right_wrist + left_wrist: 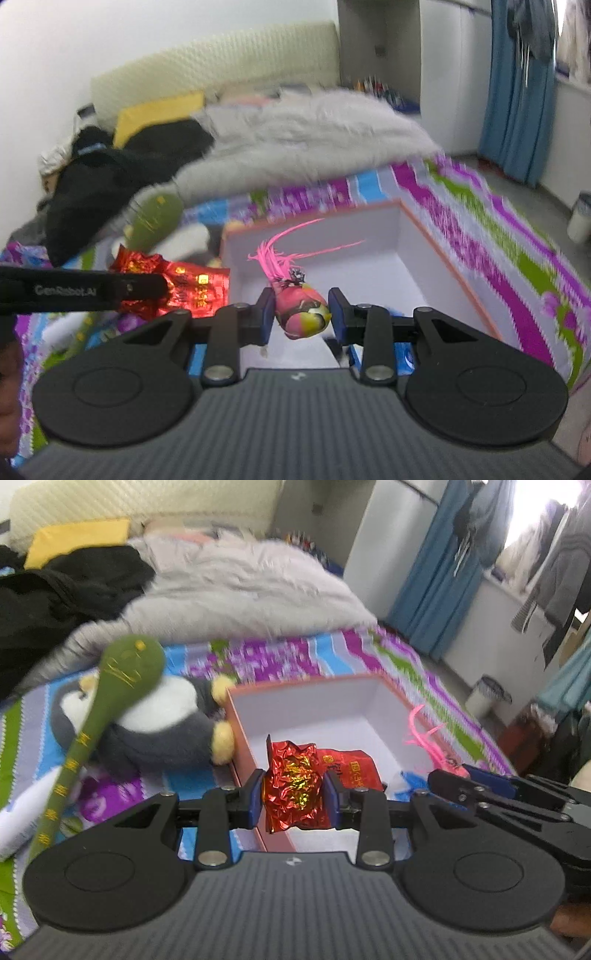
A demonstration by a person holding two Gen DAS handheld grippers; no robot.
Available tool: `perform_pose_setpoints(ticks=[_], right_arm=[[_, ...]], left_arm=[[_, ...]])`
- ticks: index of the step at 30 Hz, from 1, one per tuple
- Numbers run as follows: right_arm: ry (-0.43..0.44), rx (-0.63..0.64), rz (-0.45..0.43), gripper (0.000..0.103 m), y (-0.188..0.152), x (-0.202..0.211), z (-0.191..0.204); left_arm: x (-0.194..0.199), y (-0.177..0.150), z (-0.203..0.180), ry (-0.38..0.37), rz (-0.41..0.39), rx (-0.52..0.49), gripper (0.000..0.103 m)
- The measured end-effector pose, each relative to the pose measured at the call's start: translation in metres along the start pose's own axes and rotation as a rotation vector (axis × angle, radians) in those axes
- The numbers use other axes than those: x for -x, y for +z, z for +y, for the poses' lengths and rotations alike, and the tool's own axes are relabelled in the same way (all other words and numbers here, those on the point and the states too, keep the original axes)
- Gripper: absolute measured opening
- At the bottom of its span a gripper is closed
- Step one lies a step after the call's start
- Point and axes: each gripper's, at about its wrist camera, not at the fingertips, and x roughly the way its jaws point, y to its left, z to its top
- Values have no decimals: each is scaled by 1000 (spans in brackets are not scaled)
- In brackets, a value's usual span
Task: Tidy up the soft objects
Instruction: 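Carry the pink toy with right while left carries the wrapper over the box, then open both tools over the box to drop the toy and wrapper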
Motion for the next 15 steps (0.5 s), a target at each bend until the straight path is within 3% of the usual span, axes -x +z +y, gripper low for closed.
perform_pose_setpoints(ticks=[7, 15], right_arm=[[-12, -30, 101, 35, -16, -39, -24], [-12, -54, 163, 36, -25, -63, -37]], left_arm=[[-61, -1, -13, 2, 117, -42, 39], [-113, 9, -22, 4, 199, -68, 39]])
